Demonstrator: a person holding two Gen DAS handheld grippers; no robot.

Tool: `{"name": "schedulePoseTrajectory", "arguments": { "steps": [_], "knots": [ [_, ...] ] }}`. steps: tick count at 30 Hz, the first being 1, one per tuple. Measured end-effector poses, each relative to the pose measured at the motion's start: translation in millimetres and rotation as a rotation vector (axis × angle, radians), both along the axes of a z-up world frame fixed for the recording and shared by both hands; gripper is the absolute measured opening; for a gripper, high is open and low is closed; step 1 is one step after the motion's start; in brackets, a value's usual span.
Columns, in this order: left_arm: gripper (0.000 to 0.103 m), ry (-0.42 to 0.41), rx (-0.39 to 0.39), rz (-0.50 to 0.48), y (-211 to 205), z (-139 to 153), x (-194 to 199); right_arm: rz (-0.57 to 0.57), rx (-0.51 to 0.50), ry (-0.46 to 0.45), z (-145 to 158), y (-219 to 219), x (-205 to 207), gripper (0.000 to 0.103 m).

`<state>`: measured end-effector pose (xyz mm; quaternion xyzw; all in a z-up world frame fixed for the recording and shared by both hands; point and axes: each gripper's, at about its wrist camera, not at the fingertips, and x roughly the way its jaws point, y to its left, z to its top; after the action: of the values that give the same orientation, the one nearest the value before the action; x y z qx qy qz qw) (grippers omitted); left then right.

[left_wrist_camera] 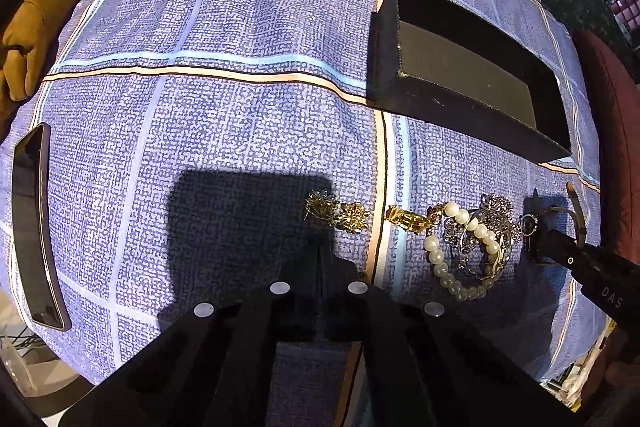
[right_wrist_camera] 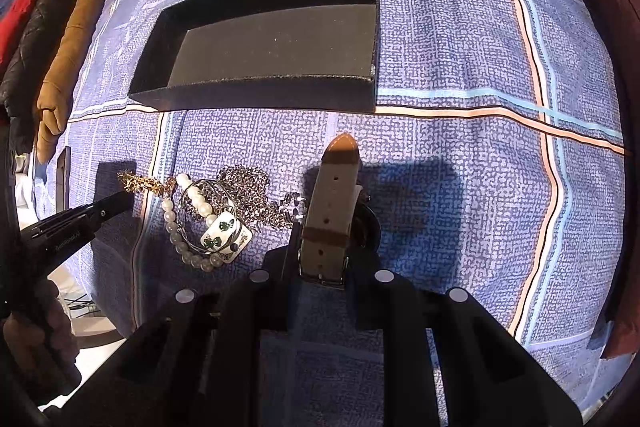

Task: Organize jewelry
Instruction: 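Grasp a gold brooch with the left gripper while the right gripper holds the watch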

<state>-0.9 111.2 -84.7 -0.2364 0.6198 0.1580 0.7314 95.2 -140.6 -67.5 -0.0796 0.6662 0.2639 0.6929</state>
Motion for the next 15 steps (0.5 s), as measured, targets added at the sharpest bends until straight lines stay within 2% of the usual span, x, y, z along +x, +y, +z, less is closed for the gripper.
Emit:
{"name": "schedulePoseTrajectory", "arguments": {
  "steps": [2,3,4,6,9,12,15],
  "knots": [
    [0.001,0.002,-0.004,0.013,11.0,0.6,2.7,-0.003,-0.001,-0.001,0.3,-1.3,-0.2,0.019],
    [0.006,0.001,-0.013,0.015,15.1,0.4,5.5,-0.003,-0.001,0.0,0.3,-1.5,-0.4,0.019],
    [0.021,0.002,-0.013,0.014,18.1,-1.4,1.2,-0.002,-0.002,-0.001,0.4,-1.8,-0.3,0.019],
    [0.041,-0.004,0.002,0.02,26.1,-1.5,5.9,0.001,-0.004,-0.003,0.3,-1.5,-0.3,0.019],
    [0.04,-0.015,-0.008,0.027,39.8,-4.0,24.3,0.009,-0.009,-0.007,0.2,-0.4,-1.1,0.019],
    [0.016,-0.002,0.009,0.019,35.5,-5.0,38.3,0.011,-0.011,-0.007,0.1,0.6,-1.9,0.019],
    [0.016,-0.014,0.017,0.021,30.2,1.6,43.0,0.018,-0.013,-0.011,0.7,1.6,-2.7,0.019]
  ]
}}
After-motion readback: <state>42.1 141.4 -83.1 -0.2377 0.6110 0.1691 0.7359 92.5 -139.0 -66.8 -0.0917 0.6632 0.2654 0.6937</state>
